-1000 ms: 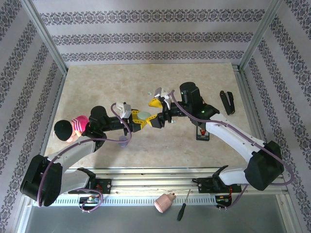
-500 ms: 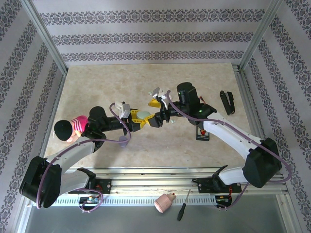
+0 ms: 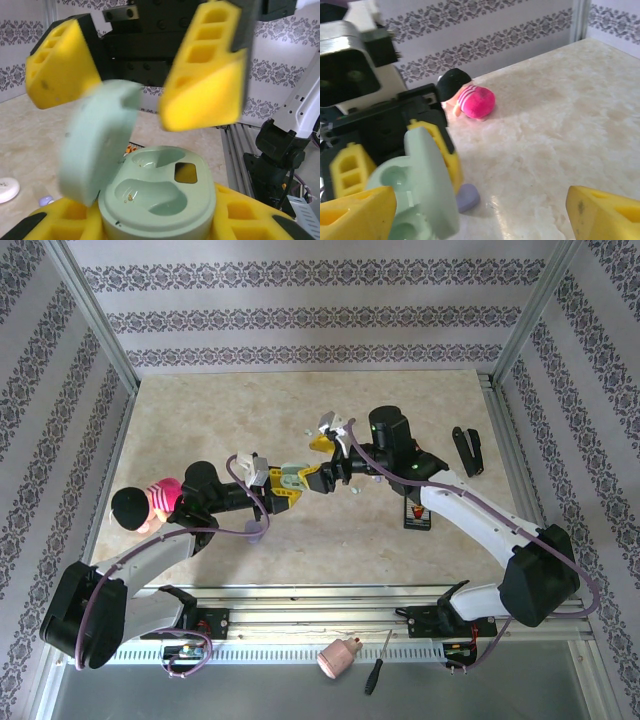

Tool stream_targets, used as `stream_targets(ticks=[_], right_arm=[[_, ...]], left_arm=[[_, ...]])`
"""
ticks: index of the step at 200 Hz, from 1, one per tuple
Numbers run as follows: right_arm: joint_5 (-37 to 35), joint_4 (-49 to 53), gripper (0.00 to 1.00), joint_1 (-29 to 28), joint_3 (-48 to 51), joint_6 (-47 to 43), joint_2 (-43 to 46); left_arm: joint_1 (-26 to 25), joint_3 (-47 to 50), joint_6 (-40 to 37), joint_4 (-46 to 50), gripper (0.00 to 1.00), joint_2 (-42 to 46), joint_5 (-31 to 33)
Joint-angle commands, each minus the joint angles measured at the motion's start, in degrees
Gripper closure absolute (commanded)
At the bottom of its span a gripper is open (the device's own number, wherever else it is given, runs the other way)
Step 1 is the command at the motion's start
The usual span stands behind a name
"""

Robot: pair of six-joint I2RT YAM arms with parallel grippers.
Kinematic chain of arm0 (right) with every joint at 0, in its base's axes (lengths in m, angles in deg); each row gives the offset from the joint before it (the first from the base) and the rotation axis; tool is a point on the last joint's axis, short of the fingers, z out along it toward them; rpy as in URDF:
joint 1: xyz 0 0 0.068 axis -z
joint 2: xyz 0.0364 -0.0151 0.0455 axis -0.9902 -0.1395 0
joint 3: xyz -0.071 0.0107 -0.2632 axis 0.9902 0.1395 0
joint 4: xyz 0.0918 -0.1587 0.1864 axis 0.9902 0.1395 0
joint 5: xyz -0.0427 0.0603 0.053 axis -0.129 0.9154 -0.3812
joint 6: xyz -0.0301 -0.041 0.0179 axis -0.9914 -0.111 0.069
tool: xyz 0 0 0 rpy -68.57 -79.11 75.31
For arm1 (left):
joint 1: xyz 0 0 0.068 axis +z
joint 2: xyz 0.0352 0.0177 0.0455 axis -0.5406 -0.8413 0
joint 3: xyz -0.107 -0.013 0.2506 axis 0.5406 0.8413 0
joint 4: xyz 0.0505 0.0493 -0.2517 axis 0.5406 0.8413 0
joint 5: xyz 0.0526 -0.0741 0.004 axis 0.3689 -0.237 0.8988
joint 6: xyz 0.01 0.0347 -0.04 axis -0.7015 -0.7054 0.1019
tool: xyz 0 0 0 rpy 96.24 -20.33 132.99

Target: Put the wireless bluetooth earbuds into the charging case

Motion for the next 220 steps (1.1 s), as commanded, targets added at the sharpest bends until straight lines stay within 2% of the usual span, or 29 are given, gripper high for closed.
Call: stream_targets(ticks=[1,67,102,124,143,174,199,220], right_arm=[[-2.79,-1.82,0.13,0.65,-1.84,1.13,0.39],[0.22,-1.75,0.13,0.79,-1.97,1.37,1.36],[0.61,-2.70,0.11,1.15,0.50,2.82,4.97],[-3.47,-3.02,0.02,2.89,3.30,5.37,8.47],[-7.30,-4.27,0.02,5.94,6.95,8.83,11.66],[-9.74,-3.72,0.02,11.71,10.82,15.87,14.00],[-13.68,-1.96,0.02,14.00,12.27,17.74,12.13],[-18.96,1.50,0.07,14.43,12.26,18.47,8.91]], left_arm=[[-0.56,0.36,-1.85,-3.19,0.87,1.63,-2.21],[-0.61,1.05,-2.29,-4.79,0.87,1.33,-0.70],[-0.58,2.19,-2.15,-7.40,0.86,0.74,3.60],[-0.48,2.89,-2.99,-8.29,0.84,0.05,7.16],[-0.40,3.49,-3.45,-9.67,0.83,-0.83,8.87],[0.05,4.25,-2.28,-13.26,0.83,-2.13,10.23],[0.33,4.57,-2.02,-14.57,0.83,-2.58,10.98],[0.42,4.69,-2.13,-14.61,0.83,-2.36,11.21]])
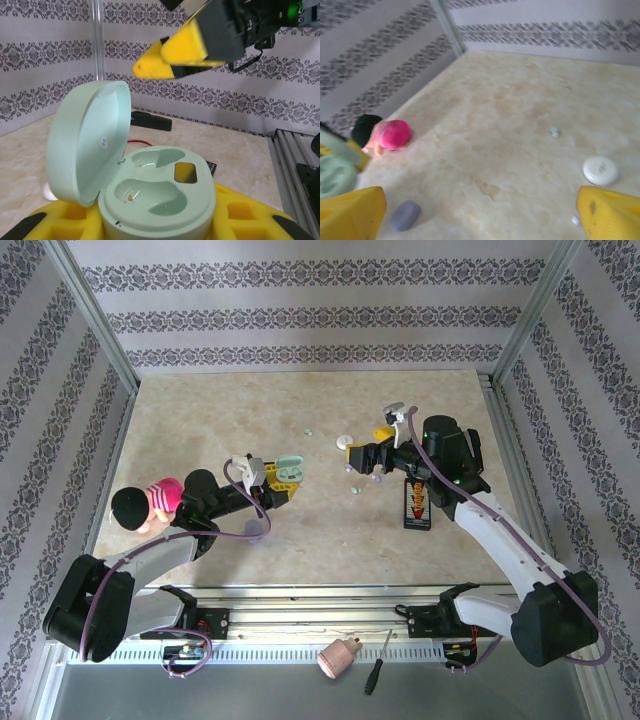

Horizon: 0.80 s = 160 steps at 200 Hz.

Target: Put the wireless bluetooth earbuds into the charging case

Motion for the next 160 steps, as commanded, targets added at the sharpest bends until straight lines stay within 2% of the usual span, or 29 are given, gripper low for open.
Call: stream_targets(ticks=[1,30,57,78,103,160], right_arm=[[-7.16,3.58,0.07,0.38,0.50,3.11,-2.94],[-9.68,8.96,0.09,0.40,-1.00,4.00,-9.15],[-10.57,12.37,0.17,-0.43,-4.13,3.58,-15.47],[-18.87,21.11,0.26,-3.60,-8.62,-2.22,-19.80],[-30.04,28.98,0.31,-7.37,-12.79,-7.52,-23.91],[-45.44,33.97,0.41,-14.32,-16.99,-13.37,-29.97]], left_arm=[[0.30,0.63,0.04,-4.77,0.83,0.01,0.93],[0.46,1.18,-0.50,-4.60,0.83,0.70,1.68],[0.85,1.30,-0.10,-4.57,0.83,0.86,2.38],[1.29,1.57,0.21,-4.60,0.83,1.22,3.13],[2.02,2.72,0.14,-4.45,0.83,2.52,5.63],[7.42,5.82,-2.43,-5.19,0.83,3.63,14.59]])
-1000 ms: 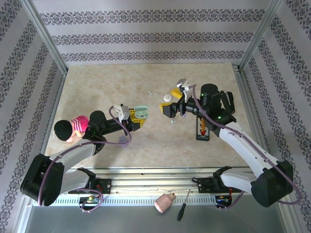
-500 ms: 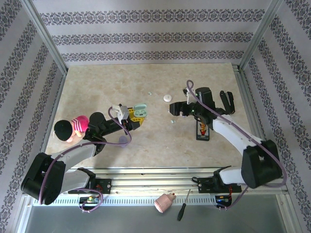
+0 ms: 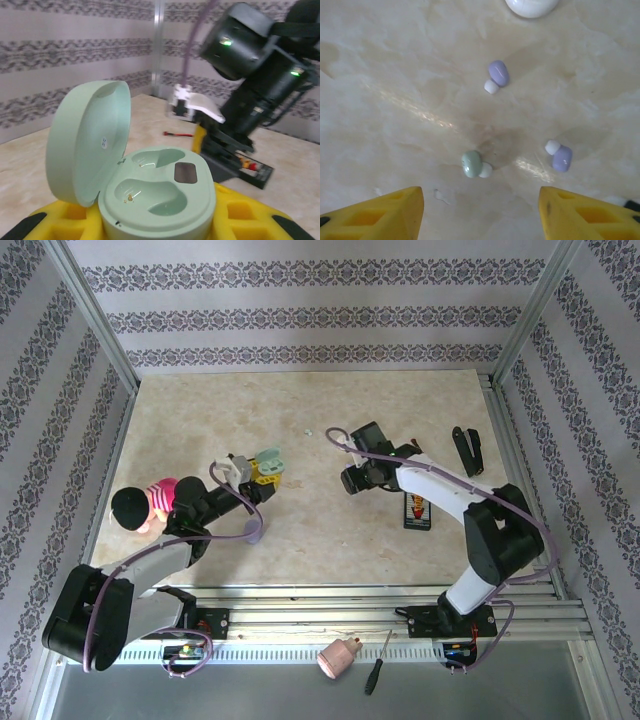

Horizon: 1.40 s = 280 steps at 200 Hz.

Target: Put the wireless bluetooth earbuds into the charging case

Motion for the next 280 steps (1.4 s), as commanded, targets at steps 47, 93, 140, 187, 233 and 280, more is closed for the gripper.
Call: stream_targets(ticks=[47,93,140,187,233,280], right_arm=[[-17.74,5.64,0.49,-5.82,-5.08,-6.40,-7.30],[-22.45,6.76,0.55,-8.28,-8.06,-8.31,-11.84],[-24.06,7.33,0.57,-9.79,-10.12,-9.39,-15.59],[-25.36,7.99,0.63,-10.59,-11.14,-10.07,-18.26],[-24.51,8.60,0.64,-10.97,-11.29,-10.08,-19.36],[-25.56,9.35,0.65,-11.02,-11.73,-10.10,-20.58]], left_arm=[[4.65,1.71,0.04,-7.71,0.83,-0.43,6.27],[7.07,2.23,1.50,-8.63,0.83,-0.71,9.08],[8.53,2.35,1.06,-6.44,0.84,-0.03,11.74],[8.63,2.36,1.23,-6.07,0.84,0.41,11.37],[8.63,2.36,1.43,-6.72,0.84,0.18,10.82],[8.64,2.35,1.85,-7.56,0.84,-0.48,10.00]])
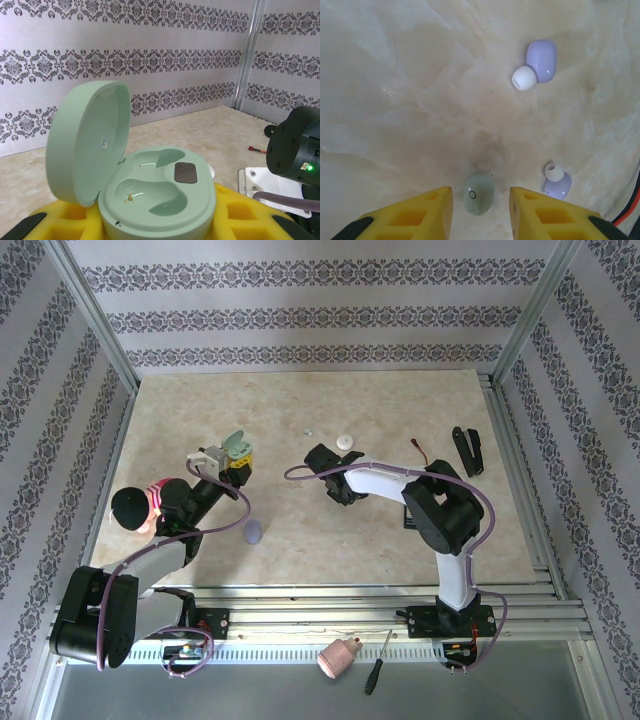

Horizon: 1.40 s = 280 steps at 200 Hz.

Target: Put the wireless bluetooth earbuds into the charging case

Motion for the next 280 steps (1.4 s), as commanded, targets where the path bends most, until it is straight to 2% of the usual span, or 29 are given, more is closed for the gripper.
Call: stream_targets(ticks=[1,77,105,152,251,280], right_arm=[[-2.12,2.04,0.65,-0.68,-1.48,-0.42,-1.59],[-4.24,2.36,0.66,-0.43,-1.56,-0.33,-3.31],[-4.69,2.33,0.71,0.13,-1.90,0.15,-3.42],[-4.37,2.00,0.74,0.69,-1.84,0.02,-2.55],[1.90,0.01,0.80,2.14,0.14,1.96,1.50],[7.61,-0.75,0.80,3.22,1.36,3.95,4.77]], left_arm=[[0.97,0.27,1.13,-2.76,0.84,0.04,-0.98],[0.94,0.25,1.50,-3.35,0.84,-0.31,-1.42],[0.92,0.28,1.88,-3.81,0.84,-0.60,-1.97],[0.89,0.29,2.27,-4.47,0.84,-0.95,-2.95],[0.90,0.02,2.16,-5.95,0.84,-2.76,-5.31],[0.90,-0.07,1.57,-8.35,0.84,-4.74,-8.38]])
